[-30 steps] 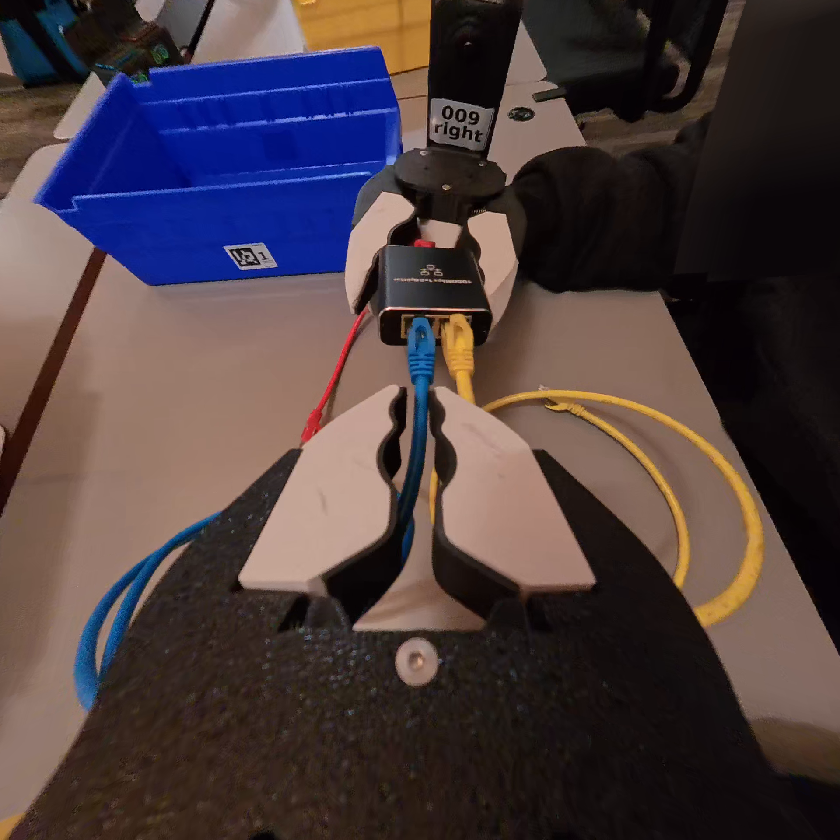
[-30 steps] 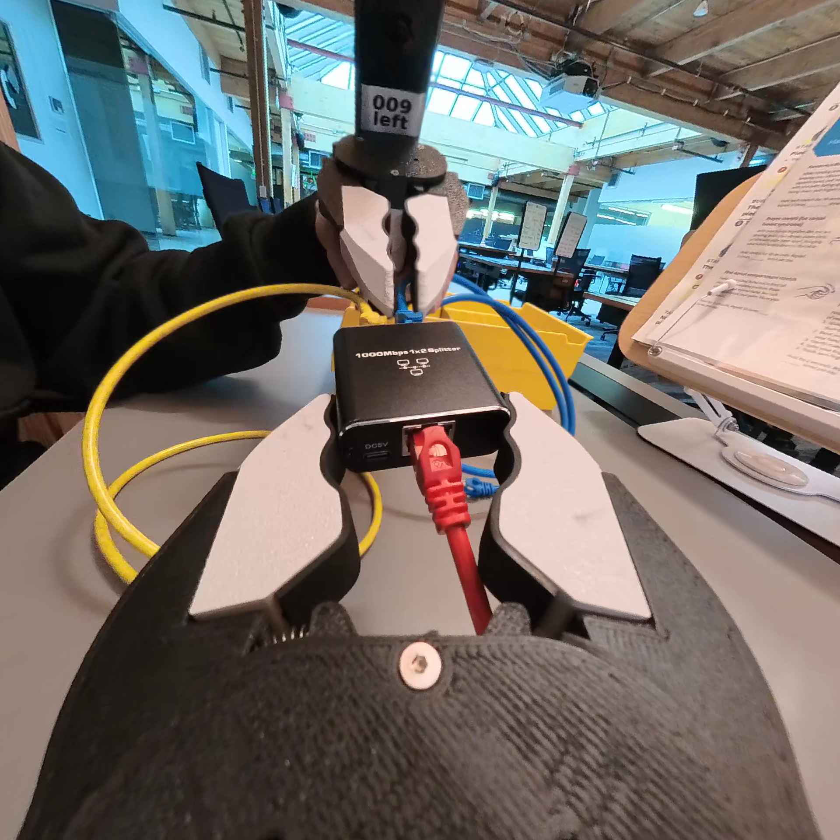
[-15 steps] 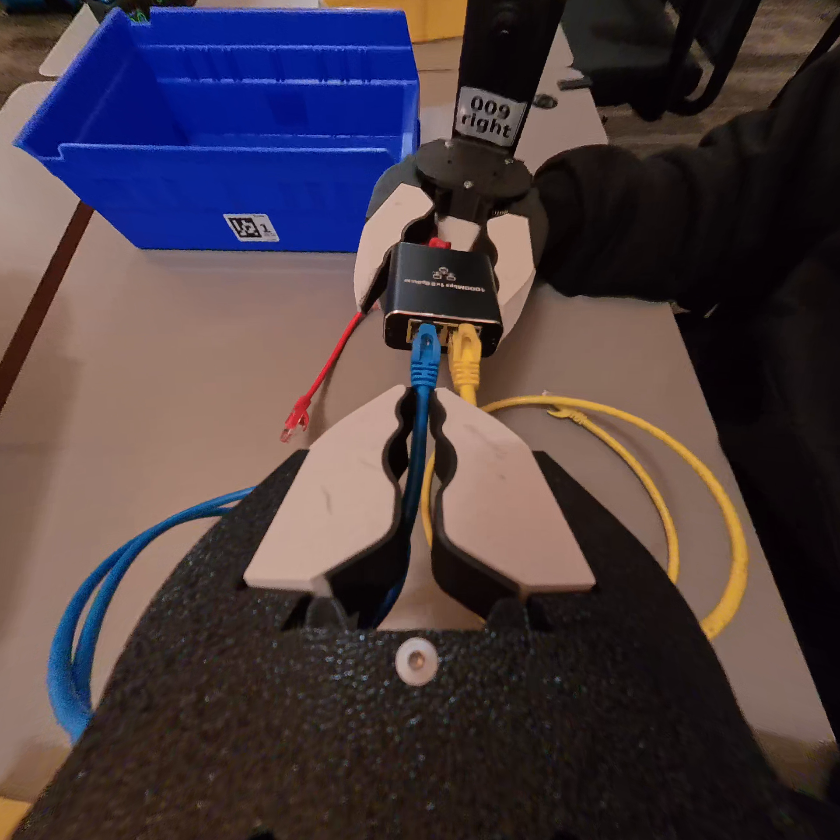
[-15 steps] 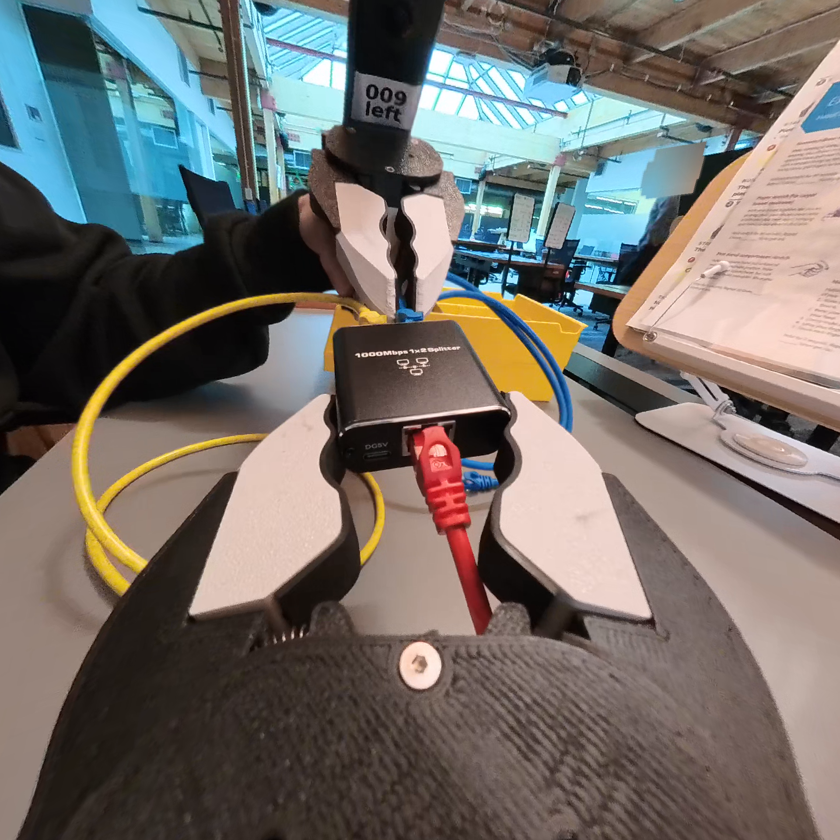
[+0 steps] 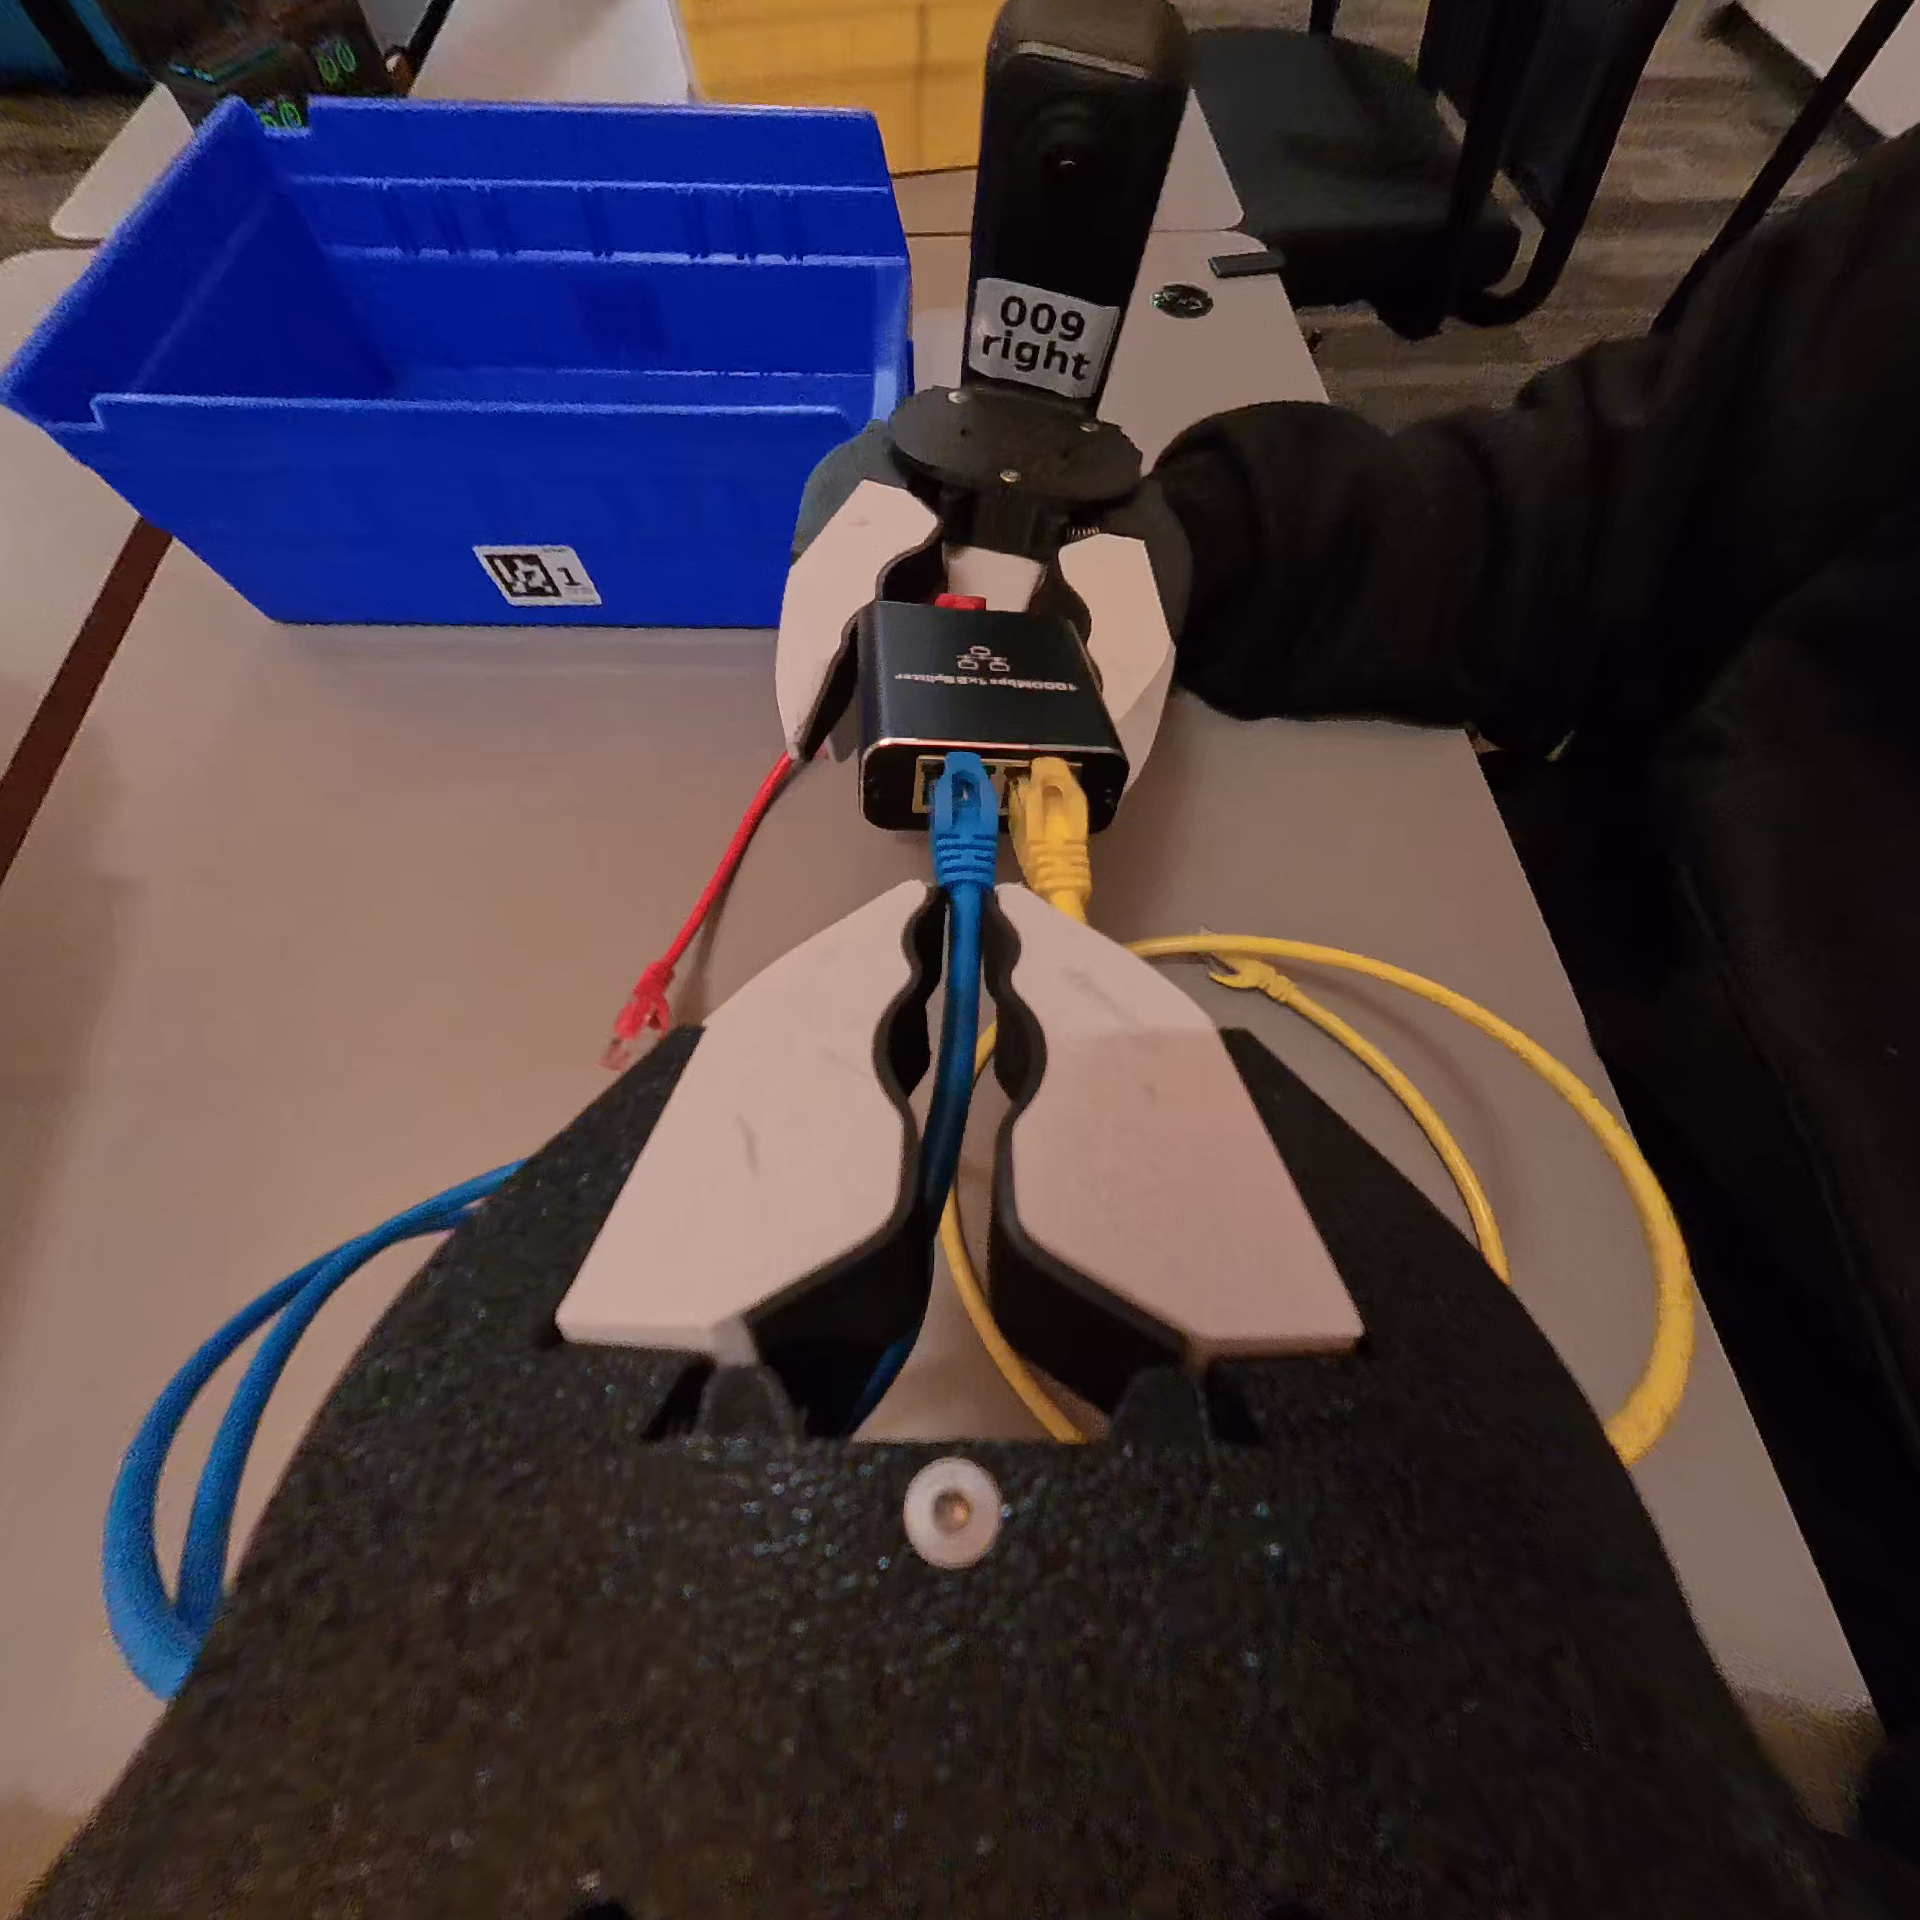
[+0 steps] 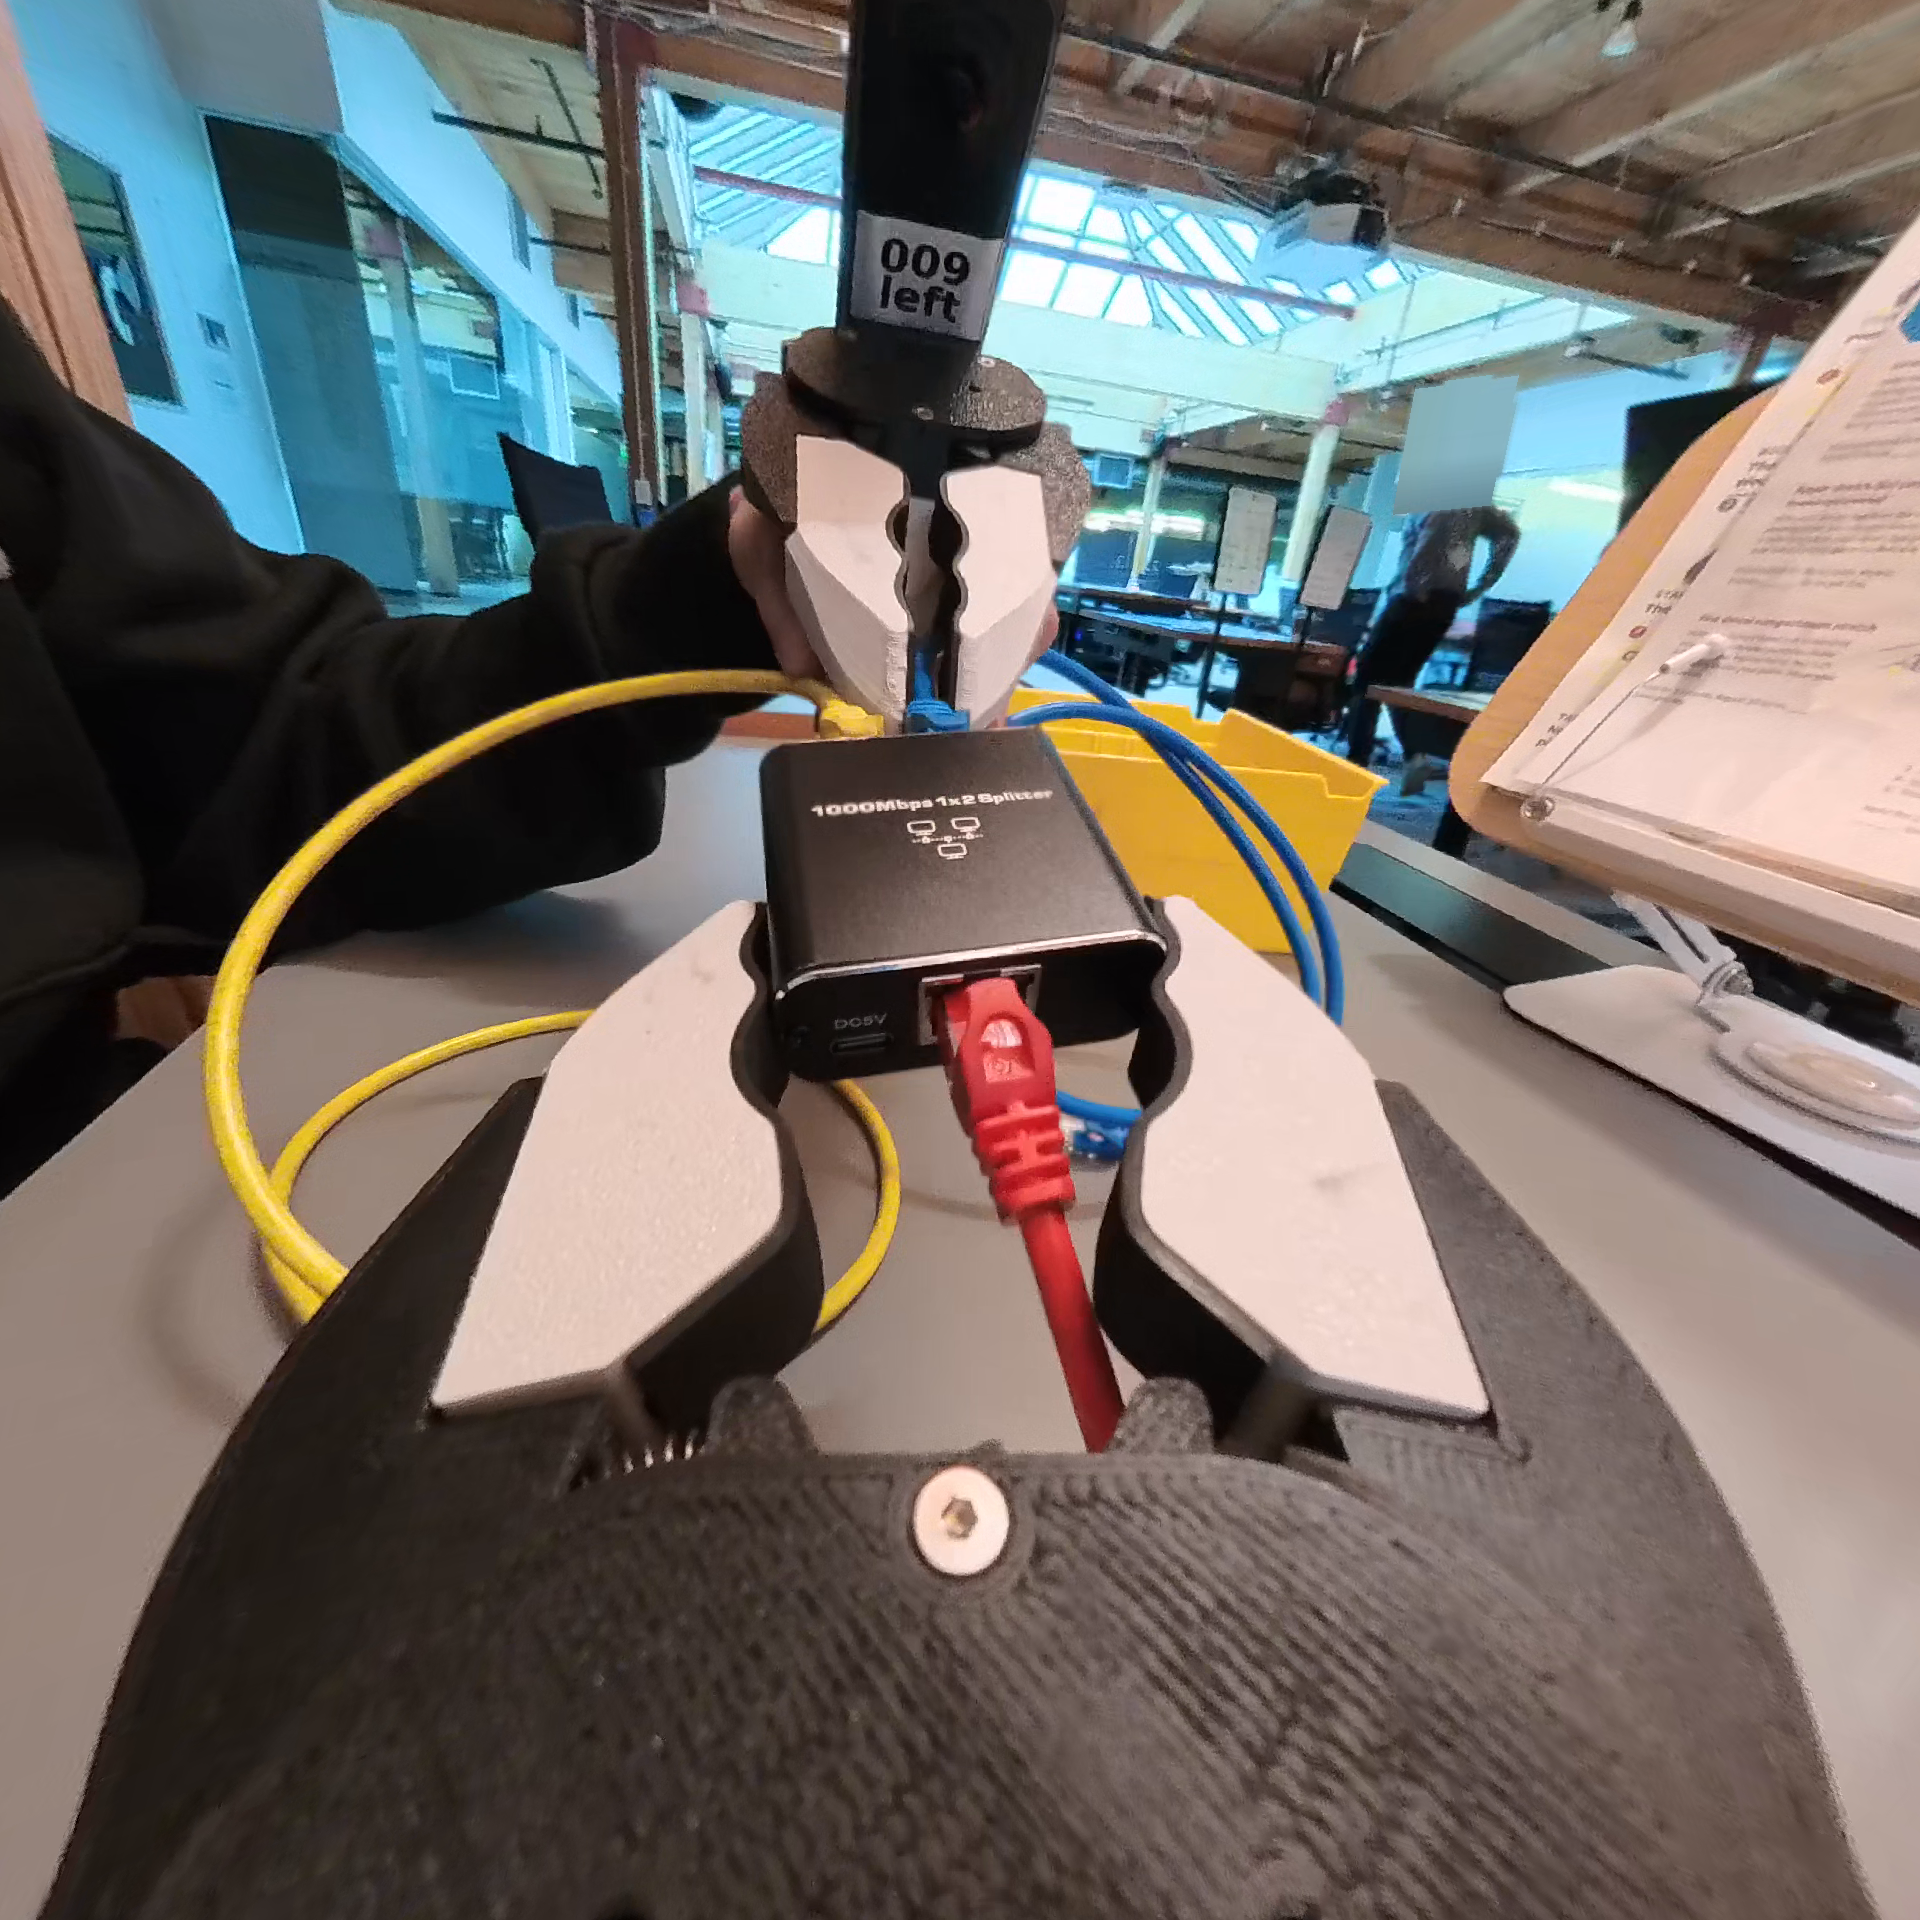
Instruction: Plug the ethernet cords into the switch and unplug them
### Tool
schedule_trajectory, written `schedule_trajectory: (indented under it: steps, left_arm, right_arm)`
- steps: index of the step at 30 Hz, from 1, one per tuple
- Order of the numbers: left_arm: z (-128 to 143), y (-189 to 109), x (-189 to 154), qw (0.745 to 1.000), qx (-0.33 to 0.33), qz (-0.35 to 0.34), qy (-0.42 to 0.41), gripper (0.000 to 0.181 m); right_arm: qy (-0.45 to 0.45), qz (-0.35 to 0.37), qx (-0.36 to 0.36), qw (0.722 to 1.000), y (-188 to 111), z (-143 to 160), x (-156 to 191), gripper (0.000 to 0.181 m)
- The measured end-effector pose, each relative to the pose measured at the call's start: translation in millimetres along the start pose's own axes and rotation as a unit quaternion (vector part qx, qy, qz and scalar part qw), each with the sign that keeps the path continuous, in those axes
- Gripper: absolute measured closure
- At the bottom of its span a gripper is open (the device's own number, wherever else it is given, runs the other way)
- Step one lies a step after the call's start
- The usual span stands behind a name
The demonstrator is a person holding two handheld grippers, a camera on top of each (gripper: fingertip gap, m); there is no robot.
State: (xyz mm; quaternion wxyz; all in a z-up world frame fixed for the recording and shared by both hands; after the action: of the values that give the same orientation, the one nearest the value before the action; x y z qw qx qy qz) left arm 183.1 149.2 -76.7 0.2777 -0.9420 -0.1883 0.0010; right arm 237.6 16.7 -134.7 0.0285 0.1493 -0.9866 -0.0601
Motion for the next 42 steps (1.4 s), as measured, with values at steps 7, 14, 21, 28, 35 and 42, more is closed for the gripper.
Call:
schedule_trajectory:
  steps: [7,14,21,28,35,42]
  left_arm:
    - [-46.9,-46.1,-1.5,0.982,-0.093,-0.158,0.052,0.142]
    - [-26.1,-130.1,21.6,0.929,-0.081,-0.359,-0.04,0.134]
    - [-12.9,-167.8,24.6,0.905,-0.116,-0.401,-0.079,0.134]
    - [-3.6,-166.2,29.7,0.911,-0.107,-0.386,-0.092,0.134]
    - [-1.6,-161.8,32.0,0.917,-0.11,-0.372,-0.096,0.134]
    - [1.1,-142.4,34.2,0.931,-0.082,-0.342,-0.094,0.134]
  right_arm:
    - [-0.002,0.014,-0.019,1.0,-1.1,-3.2,-3.6,0.115]
    - [-0.027,0.057,-0.038,0.997,13.1,-27.4,-9.1,0.115]
    - [-0.123,0.131,-0.037,0.983,17.8,-154.1,-18.5,0.115]
    - [-0.21,0.245,-0.081,0.943,-50.6,-307.7,-35.6,0.115]
    - [-0.27,0.375,-0.042,0.886,-133.9,-386.0,-42.2,0.115]
    - [-0.294,0.511,0.27,0.761,-181.4,-343.8,-83.9,0.115]
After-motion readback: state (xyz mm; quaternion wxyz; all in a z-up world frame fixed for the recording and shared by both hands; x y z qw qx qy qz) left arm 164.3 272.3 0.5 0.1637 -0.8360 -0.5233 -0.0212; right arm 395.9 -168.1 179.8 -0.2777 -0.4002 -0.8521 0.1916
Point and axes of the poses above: each gripper's, where its closed fingertips meet, y out along the fingers, z out of its underside, x = y × z across the jaws, the point moved 6 cm from there along -y, back along the fingers, and after that the axes turned 8 degrees about y, right-handed, at the moved point
